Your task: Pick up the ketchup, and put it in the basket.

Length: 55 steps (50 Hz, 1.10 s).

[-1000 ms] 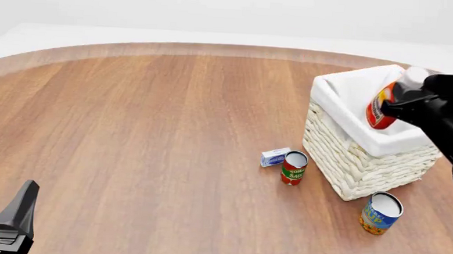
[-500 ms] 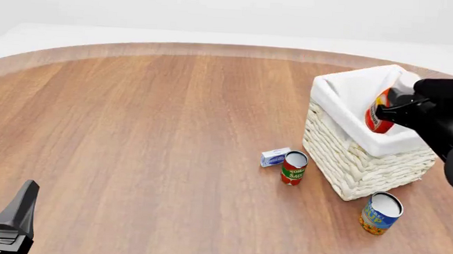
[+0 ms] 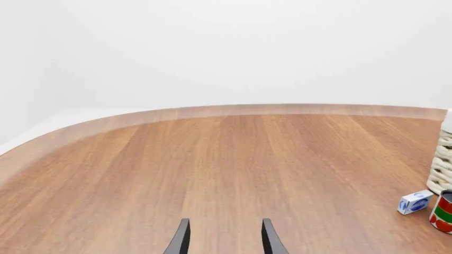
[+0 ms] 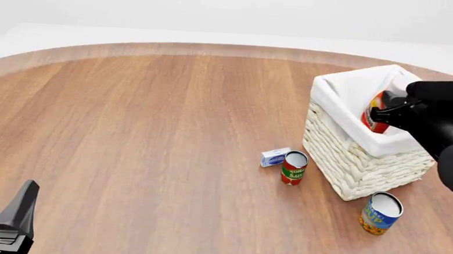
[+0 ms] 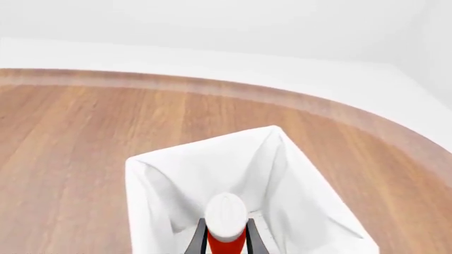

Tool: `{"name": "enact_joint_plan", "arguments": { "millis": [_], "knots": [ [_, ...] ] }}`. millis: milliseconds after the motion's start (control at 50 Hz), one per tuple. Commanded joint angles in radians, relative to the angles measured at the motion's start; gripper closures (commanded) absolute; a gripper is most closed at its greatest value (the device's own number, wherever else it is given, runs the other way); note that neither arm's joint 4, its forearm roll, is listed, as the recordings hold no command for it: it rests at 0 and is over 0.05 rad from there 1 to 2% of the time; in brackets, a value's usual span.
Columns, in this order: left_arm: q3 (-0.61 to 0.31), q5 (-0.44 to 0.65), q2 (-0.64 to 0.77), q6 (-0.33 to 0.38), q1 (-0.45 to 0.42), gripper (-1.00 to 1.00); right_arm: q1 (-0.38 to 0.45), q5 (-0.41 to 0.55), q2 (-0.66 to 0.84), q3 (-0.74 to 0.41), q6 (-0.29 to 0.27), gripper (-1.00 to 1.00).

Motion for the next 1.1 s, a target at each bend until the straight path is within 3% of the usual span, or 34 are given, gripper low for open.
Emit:
{"name": "enact_joint_plan", "arguments": {
  "millis": [20, 40, 60, 420, 500, 520, 560, 600, 680, 840, 1020, 1100],
  "knots": [
    [0.0, 0.0, 0.0, 0.0, 0.0, -1.0, 0.008, -0.007, 0.006, -0.003, 0.012, 1.0],
    [0.0, 0.0, 0.0, 0.0, 0.0, -1.0, 0.009, -0.007, 0.005, -0.003, 0.012, 1.0],
    [0.0, 0.0, 0.0, 0.0, 0.0, -1.0, 0.011, -0.006, 0.002, -0.002, 0.014, -1.0],
    [0.0, 0.0, 0.0, 0.0, 0.0, -1.0, 0.036, -0.01, -0.029, 0.015, 0.032, -1.0],
    [0.0, 0.0, 0.0, 0.0, 0.0, -1.0, 0.111, -0.036, -0.094, 0.048, 0.075, -1.0],
    [0.0, 0.0, 0.0, 0.0, 0.0, -1.0, 0.121, -0.035, -0.103, 0.054, 0.056, -1.0],
    [0.0, 0.0, 0.0, 0.0, 0.0, -1.0, 0.159, -0.056, -0.162, 0.087, 0.068, -1.0],
    [0.0, 0.0, 0.0, 0.0, 0.0, -1.0, 0.183, -0.081, -0.222, 0.138, 0.015, -1.0],
    [0.0, 0.0, 0.0, 0.0, 0.0, -1.0, 0.301, -0.119, -0.34, 0.233, -0.011, -1.0],
    [0.0, 0.0, 0.0, 0.0, 0.0, -1.0, 0.354, -0.109, -0.56, 0.343, -0.068, -1.0],
    [0.0, 0.0, 0.0, 0.0, 0.0, -1.0, 0.401, -0.127, -0.644, 0.419, -0.097, -1.0],
    [0.0, 0.0, 0.0, 0.0, 0.0, -1.0, 0.458, -0.213, -0.698, 0.561, -0.192, -1.0]
  ]
}}
